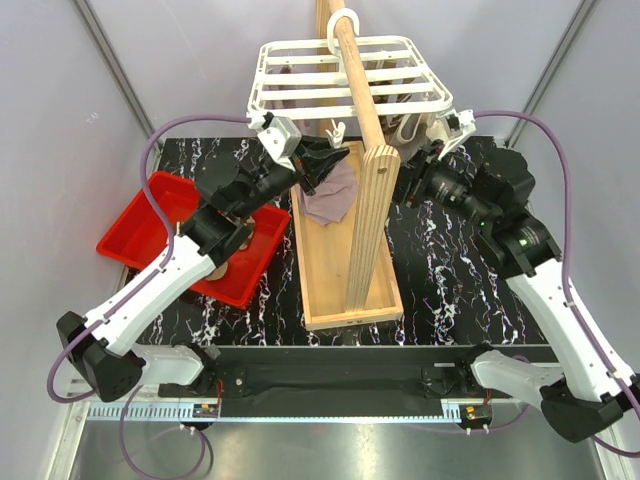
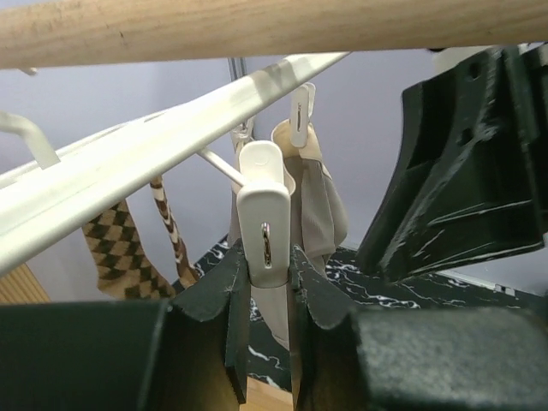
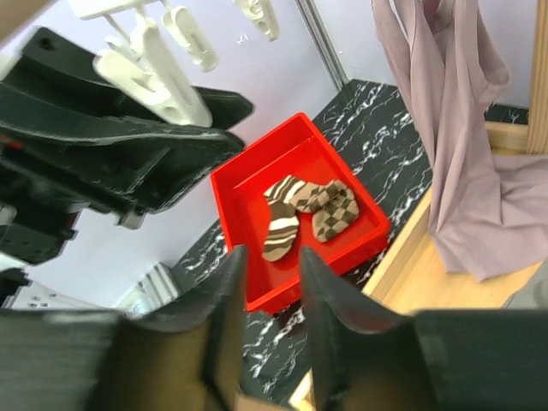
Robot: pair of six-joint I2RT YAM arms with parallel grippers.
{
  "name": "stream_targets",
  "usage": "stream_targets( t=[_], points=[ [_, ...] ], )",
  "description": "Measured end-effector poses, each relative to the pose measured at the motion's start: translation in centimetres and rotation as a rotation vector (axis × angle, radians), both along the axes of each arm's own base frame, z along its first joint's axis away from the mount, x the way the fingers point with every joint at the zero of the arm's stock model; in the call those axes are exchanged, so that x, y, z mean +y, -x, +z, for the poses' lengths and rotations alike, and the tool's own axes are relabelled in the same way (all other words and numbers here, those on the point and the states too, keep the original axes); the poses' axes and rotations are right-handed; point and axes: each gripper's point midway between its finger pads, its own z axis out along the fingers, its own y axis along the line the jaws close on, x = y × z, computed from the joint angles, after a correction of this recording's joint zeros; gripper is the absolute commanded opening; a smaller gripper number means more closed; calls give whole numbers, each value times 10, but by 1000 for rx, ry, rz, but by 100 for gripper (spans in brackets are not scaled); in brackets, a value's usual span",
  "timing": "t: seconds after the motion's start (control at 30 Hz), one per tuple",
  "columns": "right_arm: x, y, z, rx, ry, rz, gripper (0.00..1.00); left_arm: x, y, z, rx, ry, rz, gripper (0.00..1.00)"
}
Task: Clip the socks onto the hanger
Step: Open the clamp at the hanger.
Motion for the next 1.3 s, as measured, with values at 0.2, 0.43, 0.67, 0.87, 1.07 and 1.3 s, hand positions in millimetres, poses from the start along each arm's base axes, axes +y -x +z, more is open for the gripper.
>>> stream_targets(
  t=[0.2, 0.43, 0.67, 0.87, 1.07, 1.3],
  points=[
    [-21, 24, 21, -13, -10, -48, 41, -4, -3, -15, 87, -16, -11, 0],
    [-21, 32, 48, -92, -31, -22, 38, -16, -15, -23, 155, -37, -18, 0],
    [9, -9, 33, -67, -4, 27, 49, -27, -13, -25, 182, -46, -34, 0],
    [20, -30, 13, -27, 23, 31, 55, -29, -12, -25, 193, -50, -24, 0],
    [21, -32, 20, -62, 14, 20, 47, -30, -15, -24, 202, -47, -8, 0],
    [21, -34, 24, -85, 5, 7, 47, -29, -17, -21, 227, -43, 8, 0]
  ],
)
